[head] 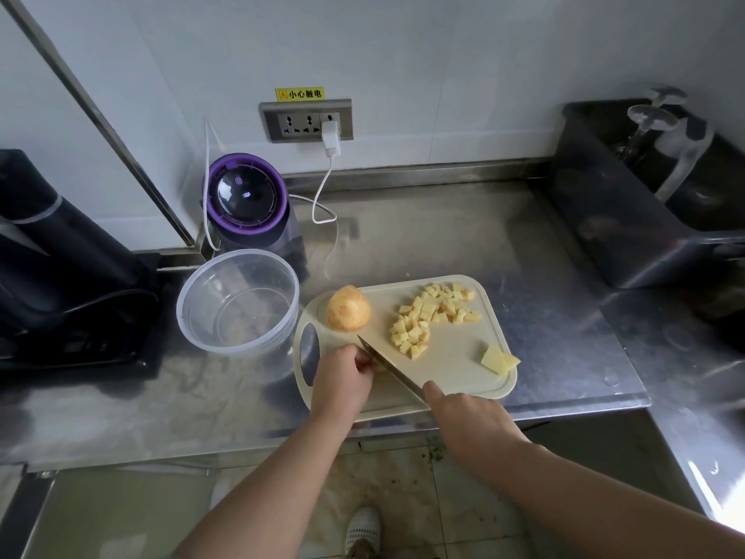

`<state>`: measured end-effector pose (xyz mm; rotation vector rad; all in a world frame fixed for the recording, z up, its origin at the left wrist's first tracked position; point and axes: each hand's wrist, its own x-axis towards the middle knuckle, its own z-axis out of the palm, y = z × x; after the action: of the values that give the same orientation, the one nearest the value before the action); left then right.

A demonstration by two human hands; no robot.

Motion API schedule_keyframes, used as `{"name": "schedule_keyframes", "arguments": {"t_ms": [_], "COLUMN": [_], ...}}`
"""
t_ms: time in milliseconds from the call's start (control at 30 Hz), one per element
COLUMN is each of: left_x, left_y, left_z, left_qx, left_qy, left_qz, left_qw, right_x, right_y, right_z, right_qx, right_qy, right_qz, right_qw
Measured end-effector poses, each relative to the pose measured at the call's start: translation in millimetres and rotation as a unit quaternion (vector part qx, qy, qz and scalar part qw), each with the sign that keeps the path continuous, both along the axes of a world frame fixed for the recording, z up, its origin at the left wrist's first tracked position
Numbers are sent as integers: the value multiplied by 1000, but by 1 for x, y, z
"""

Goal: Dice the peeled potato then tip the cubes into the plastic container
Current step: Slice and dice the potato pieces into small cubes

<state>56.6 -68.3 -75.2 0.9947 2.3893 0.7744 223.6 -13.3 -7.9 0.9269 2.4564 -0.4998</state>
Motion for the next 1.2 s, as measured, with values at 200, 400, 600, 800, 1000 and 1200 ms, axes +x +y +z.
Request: {"name": "schedule_keyframes", "arguments": {"t_ms": [200,400,600,800,1000,1200], "left_x": [-2,-15,-16,-18,-22,1], "left_y": [0,-6,-4,-1,5,25], "left_z": [3,6,11,20,59,54], "left_qx": [0,-9,-36,39,109,-129], "left_qy": [-28,-65,-66,-6,-57,39], "left_qz": [-8,4,-32,18,-116,-359], "left_qw": [1000,998,997,999,986,924], "right_x": [6,14,10,17,44,67], "right_y": [10,10,4,10,21,36], "right_z": [0,1,5,9,7,-5], "right_qx": [5,28,4,55,153,204], "right_qy": [4,10,14,19,27,43], "right_qz": [-25,-33,-29,-1,133,174], "right_qw": [1000,999,999,998,979,962]}}
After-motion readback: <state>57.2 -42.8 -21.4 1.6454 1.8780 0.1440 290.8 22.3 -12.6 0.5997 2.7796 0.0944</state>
